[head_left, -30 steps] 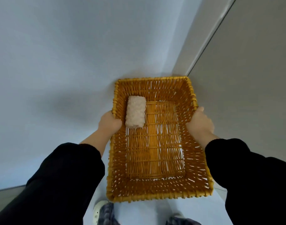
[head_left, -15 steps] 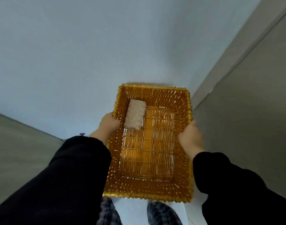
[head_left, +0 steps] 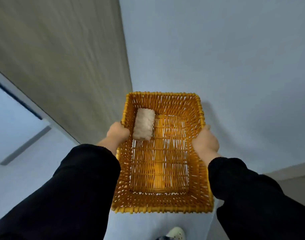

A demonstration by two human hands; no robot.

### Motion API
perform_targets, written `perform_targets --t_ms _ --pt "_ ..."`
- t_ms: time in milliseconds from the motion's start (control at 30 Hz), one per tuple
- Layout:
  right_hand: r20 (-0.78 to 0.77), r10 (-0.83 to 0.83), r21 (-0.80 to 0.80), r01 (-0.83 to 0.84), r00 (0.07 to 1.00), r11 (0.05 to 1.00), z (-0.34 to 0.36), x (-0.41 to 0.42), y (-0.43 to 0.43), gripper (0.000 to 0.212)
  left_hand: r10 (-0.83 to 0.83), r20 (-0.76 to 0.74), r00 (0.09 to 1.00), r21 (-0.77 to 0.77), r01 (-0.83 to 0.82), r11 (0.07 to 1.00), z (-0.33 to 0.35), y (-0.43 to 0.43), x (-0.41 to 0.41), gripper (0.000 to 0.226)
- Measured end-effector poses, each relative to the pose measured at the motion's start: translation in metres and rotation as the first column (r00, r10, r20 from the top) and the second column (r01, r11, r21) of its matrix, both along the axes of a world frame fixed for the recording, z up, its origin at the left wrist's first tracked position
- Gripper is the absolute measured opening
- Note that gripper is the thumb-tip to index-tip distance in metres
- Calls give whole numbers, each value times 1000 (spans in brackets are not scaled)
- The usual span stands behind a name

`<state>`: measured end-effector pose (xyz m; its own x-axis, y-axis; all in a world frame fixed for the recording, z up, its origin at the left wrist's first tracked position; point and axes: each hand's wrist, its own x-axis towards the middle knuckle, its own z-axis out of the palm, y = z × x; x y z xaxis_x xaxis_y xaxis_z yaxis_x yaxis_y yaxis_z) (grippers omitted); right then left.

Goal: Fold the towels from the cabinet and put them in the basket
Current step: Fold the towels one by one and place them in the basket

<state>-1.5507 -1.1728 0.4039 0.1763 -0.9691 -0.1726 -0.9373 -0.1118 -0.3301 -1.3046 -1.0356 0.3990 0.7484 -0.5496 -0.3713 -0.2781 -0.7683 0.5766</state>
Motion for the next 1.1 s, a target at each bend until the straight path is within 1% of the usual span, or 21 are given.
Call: perform_targets --t_ms 100,167,200,300,367,433,567,667,700,767,867,933,1033,1100 --pt "5 120 -27 -120 993 992 8 63 53 28 84 26 996 -18 -84 996 8 83 44 9" --pt "13 140 -24 -139 990 990 9 86 80 28 107 45 993 -29 -105 994 9 116 59 9" --pt "18 161 -22 -160 987 987 7 107 106 29 124 56 991 -24 -123 992 13 149 74 8" --pt "54 178 4 -179 983 984 -2 143 166 25 158 53 986 -23 -157 987 17 211 105 5" --pt "77 205 33 -208 976 978 -8 171 210 28 176 51 983 -24 -175 984 19 259 132 4" --pt "109 232 62 -240 966 969 -11 199 245 35 196 52 979 -15 -195 981 19 300 158 8" --pt "149 334 82 -348 931 934 -8 255 303 21 283 11 959 -7 -283 959 18 374 202 11" --pt "150 398 88 -413 905 906 -2 305 337 24 337 27 941 8 -338 941 23 423 236 7" --pt "148 426 84 -440 893 894 -1 323 345 25 355 38 934 14 -356 934 26 435 248 4" --pt "131 478 65 -489 868 870 0 365 359 25 409 54 911 31 -411 911 31 456 278 5" --pt "108 542 43 -549 833 835 0 428 370 34 484 65 873 21 -486 874 34 475 328 19" --pt "127 565 16 -571 815 821 -4 474 375 37 504 90 859 4 -507 862 36 485 366 21" --pt "166 593 -20 -598 788 801 -9 539 379 28 537 109 837 -32 -537 843 43 496 418 16" --pt "175 619 -48 -621 766 782 -4 586 385 31 561 116 820 -33 -562 827 48 504 455 11"
